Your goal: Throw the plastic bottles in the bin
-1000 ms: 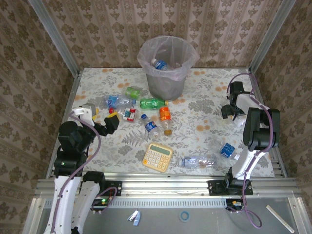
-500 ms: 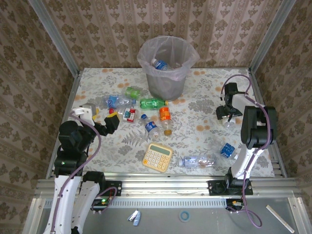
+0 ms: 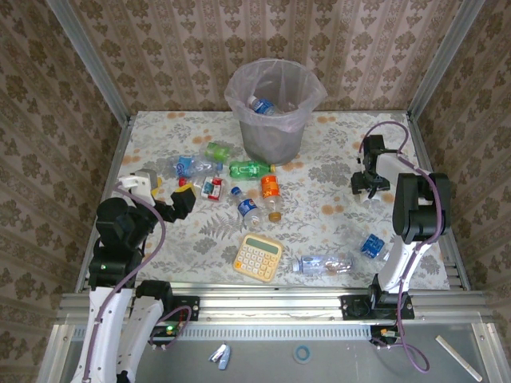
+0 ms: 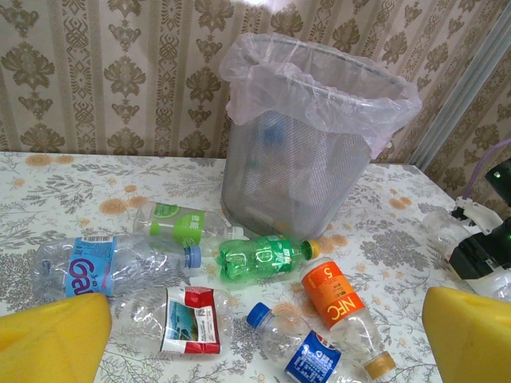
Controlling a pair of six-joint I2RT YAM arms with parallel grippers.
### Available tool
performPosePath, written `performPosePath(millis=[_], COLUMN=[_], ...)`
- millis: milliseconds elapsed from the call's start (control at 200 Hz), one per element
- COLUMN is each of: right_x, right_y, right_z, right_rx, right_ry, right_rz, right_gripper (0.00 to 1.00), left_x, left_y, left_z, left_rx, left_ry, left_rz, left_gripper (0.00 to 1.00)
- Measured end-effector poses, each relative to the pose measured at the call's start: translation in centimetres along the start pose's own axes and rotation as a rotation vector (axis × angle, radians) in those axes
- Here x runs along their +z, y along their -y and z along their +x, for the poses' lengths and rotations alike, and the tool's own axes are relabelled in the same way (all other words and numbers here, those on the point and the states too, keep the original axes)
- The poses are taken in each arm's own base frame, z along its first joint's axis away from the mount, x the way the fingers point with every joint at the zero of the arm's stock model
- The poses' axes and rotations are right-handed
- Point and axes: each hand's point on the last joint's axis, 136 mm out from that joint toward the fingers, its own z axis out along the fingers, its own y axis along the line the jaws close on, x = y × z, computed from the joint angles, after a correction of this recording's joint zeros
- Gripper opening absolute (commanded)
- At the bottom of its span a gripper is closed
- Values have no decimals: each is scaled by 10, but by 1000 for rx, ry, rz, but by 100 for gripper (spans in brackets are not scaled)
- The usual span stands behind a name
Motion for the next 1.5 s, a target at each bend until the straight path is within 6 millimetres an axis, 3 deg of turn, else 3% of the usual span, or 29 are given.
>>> performPosePath(millis=[180,690,1205,1500], right_x=[-2,-27,-104,-128], right_y=[-7,-57,-105,-132], right_z=[-1,-11,-38,-39], right_rx=[22,-4,-27,-73], right_ry=[8,74,308,368], right_rz=[-37,-152,-257,-299], right_gripper=[58,54,53,51], left_x=[0,0,-1,-5], left_y=[0,0,0,2], left_z=[0,0,-1,-3], left_rx=[0,0,2,7], left_ry=[0,0,4,19], left_rz=[0,0,0,3], left_gripper=[100,100,100,100])
